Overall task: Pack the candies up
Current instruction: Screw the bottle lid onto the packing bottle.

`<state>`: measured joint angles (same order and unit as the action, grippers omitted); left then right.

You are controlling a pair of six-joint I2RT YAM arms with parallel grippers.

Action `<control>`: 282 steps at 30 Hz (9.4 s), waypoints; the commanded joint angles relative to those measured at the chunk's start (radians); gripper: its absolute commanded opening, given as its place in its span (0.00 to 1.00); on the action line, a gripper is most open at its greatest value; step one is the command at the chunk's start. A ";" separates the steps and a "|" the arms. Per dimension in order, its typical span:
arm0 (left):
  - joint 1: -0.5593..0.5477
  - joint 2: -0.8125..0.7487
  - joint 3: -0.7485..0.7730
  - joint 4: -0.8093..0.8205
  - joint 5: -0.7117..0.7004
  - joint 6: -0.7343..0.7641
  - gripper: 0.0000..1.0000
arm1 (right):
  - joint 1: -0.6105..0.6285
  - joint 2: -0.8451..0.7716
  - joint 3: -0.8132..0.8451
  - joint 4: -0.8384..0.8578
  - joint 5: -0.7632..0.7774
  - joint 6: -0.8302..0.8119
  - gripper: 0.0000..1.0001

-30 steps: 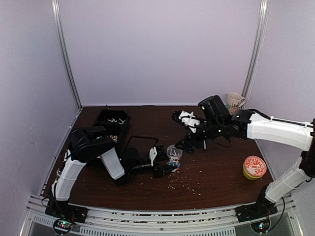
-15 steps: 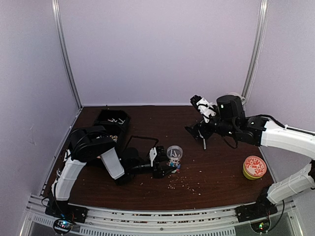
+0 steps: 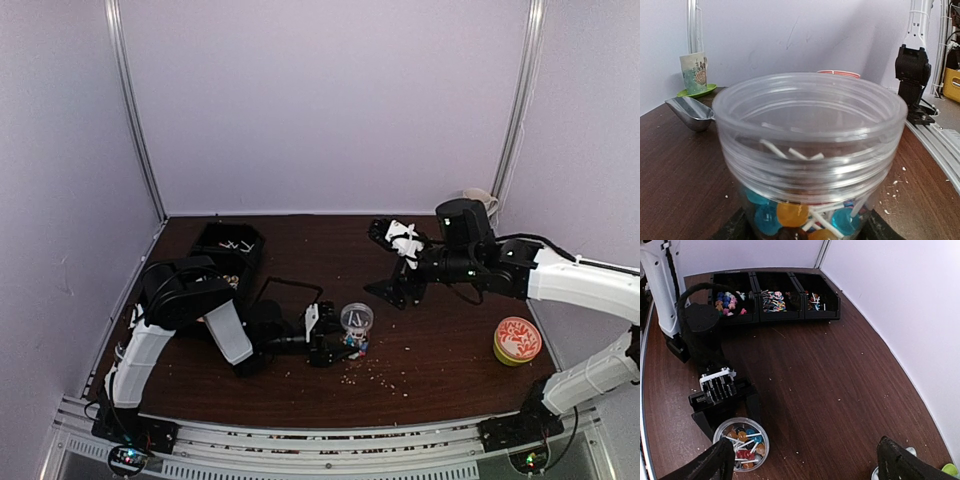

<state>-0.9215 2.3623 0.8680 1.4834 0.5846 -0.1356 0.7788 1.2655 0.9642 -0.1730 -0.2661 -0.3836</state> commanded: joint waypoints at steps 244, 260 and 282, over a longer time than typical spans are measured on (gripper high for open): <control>0.018 0.013 -0.045 -0.067 -0.111 -0.009 0.49 | 0.119 0.263 0.149 -0.177 0.088 0.124 0.95; 0.018 0.044 -0.040 0.028 0.185 -0.010 0.50 | 0.042 0.247 0.174 -0.381 -0.262 -0.357 1.00; 0.018 0.053 -0.027 0.022 0.189 -0.018 0.49 | 0.046 0.343 0.212 -0.336 -0.328 -0.315 0.89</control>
<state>-0.9031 2.3753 0.8474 1.5352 0.7544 -0.1478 0.8246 1.5982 1.1717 -0.5209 -0.5701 -0.7074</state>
